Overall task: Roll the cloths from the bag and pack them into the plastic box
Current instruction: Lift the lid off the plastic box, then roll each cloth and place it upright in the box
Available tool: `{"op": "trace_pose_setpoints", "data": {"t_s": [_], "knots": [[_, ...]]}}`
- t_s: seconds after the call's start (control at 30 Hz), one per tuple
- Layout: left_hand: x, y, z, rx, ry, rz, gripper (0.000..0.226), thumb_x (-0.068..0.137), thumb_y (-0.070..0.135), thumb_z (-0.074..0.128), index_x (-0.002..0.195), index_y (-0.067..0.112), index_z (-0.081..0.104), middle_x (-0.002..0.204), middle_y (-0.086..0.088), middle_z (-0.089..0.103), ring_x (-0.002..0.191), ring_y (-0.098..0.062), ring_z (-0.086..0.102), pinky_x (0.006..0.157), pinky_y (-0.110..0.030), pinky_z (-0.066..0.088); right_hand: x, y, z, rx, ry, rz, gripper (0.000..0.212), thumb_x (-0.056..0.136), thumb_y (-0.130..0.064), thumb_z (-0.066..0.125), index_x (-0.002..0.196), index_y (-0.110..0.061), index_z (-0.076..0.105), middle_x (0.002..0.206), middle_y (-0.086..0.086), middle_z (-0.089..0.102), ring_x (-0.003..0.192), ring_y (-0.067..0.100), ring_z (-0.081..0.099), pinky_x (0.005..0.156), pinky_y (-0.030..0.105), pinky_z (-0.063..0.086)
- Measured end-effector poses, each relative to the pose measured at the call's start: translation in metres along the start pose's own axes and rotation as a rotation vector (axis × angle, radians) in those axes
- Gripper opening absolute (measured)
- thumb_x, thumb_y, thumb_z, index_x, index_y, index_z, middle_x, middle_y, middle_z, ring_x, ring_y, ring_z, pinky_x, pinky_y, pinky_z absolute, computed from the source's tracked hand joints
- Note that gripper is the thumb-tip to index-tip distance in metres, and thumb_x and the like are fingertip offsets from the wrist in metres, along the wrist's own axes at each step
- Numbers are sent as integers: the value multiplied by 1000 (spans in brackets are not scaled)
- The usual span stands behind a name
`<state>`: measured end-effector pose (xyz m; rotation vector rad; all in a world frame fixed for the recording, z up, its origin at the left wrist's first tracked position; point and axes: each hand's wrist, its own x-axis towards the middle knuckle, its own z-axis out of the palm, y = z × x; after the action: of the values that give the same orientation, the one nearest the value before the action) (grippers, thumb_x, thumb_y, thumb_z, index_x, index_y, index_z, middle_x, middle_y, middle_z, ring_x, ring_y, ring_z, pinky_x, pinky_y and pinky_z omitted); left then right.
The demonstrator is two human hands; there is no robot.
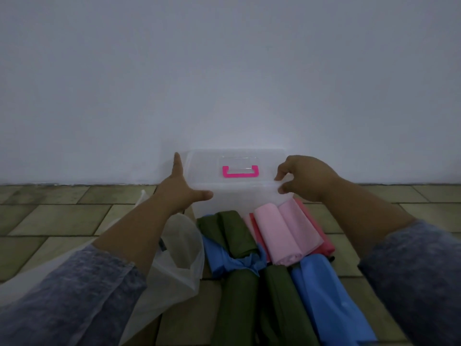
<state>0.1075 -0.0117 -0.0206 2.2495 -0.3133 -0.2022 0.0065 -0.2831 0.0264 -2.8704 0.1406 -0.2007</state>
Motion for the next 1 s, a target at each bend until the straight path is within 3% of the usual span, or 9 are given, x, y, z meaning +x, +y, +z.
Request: {"op": "trace_pose_setpoints", "data": {"t_s": [0.07,0.2,0.33,0.5,0.63,0.73,0.8,0.9,1.0], "knots": [[0,0,0,-10,35,8,134,64,42,83,144,34,-23,147,-10,35,110,-25,48,80,-32,42,-2,-1,-9,42,118,-22,22,77,-25,74,98,-21,70,91,-4,54,95,20,54,77,28,37],[2,-1,1,19,34,-5,128,65,52,79,148,26,-15,154,-6,27,132,-27,38,99,-33,35,-15,2,-45,105,310,21,18,79,-25,72,96,-21,71,88,-1,56,87,16,52,76,28,37],[5,2,3,200,19,36,100,70,59,71,146,13,25,147,-10,37,127,-27,40,83,-28,29,-68,31,-66,128,451,171,15,77,-28,72,92,-25,71,85,-1,55,80,15,51,70,27,32],[8,4,3,194,-7,37,102,70,61,70,147,13,23,148,-9,36,127,-25,40,82,-26,29,-149,66,-2,158,653,539,20,76,-29,72,92,-18,71,83,6,59,72,23,55,66,29,38],[9,5,5,179,-15,3,107,70,63,68,149,14,15,151,-9,31,130,-26,37,83,-27,29,-161,76,59,-34,556,729,26,78,-26,69,99,-11,67,91,13,60,75,32,59,67,39,52],[3,6,10,150,10,4,106,72,60,68,150,15,12,151,-10,29,131,-26,35,84,-27,29,-146,73,76,-51,363,747,18,76,-22,65,92,-13,64,81,8,56,73,30,57,63,36,49],[-2,7,13,124,38,33,103,75,56,68,150,15,10,154,-9,24,135,-24,30,94,-27,27,-138,69,79,-11,268,741,10,78,-21,61,85,-15,59,71,2,52,69,27,56,66,37,50],[-14,10,10,165,59,55,100,80,55,64,151,16,5,159,-6,8,144,-19,13,114,-34,14,-134,70,80,-68,278,691,12,76,-25,61,79,-14,56,67,1,48,63,24,53,62,34,49],[-36,17,3,150,97,136,88,84,49,61,151,21,12,159,-1,9,143,-14,14,113,-31,13,-139,75,79,-103,274,684,23,75,-33,63,86,-15,57,69,-1,46,61,22,53,56,30,42]]}}
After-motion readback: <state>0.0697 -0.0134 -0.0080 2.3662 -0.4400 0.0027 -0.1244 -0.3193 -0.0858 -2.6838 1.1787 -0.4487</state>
